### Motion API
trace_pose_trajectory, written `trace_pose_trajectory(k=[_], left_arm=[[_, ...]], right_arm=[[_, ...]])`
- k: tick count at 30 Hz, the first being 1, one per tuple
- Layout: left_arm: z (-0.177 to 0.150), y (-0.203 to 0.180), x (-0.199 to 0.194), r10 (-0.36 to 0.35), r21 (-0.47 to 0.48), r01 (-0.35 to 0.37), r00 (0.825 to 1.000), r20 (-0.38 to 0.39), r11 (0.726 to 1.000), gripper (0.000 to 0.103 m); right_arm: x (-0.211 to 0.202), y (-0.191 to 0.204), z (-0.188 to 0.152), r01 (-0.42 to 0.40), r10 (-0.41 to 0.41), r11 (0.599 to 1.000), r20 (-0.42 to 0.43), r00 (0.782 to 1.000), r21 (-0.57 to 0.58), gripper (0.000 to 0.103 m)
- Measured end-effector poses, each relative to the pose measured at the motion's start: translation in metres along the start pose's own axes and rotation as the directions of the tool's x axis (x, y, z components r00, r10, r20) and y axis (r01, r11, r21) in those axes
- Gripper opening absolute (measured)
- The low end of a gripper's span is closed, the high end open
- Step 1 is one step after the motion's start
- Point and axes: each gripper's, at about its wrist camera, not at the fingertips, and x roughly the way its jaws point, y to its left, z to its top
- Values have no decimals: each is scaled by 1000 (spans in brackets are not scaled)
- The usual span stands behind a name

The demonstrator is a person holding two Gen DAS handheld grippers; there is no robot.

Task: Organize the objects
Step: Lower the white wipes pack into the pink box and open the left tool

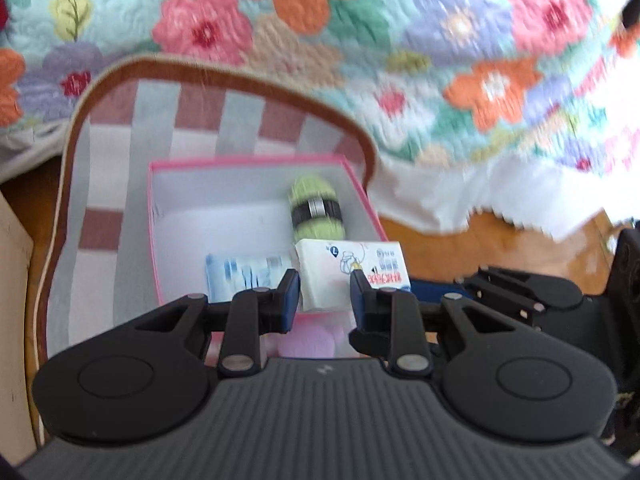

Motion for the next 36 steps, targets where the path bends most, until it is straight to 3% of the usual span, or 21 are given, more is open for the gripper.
trace_pose_trajectory(k=[3,9,15,24,31,33,36], left_arm=[[7,4,18,10,-15,-10,1000,16,1000,25],[3,26,75,15,-102,-14,1000,9,995,27],[-8,47,132,27,-165,-34,999,-45,986,27],[0,66,185,109,-205,-125,990,-86,971,27],[0,73,212,165,-227,-191,978,-126,955,27],[-5,75,210,146,-240,-177,979,-142,954,27],[-8,72,192,187,-218,-207,977,-106,954,29]], right_arm=[[13,-14,13,39,-39,999,-1,999,-2,42],[51,-40,18,75,-74,997,-52,996,13,37],[94,-65,0,106,-96,989,-97,991,102,37],[148,-88,-5,110,-93,983,-119,989,150,37],[180,-97,-12,129,-105,980,-160,982,150,41],[181,-98,-16,160,-133,975,-168,977,155,41],[169,-97,-17,189,-161,967,-165,973,172,49]])
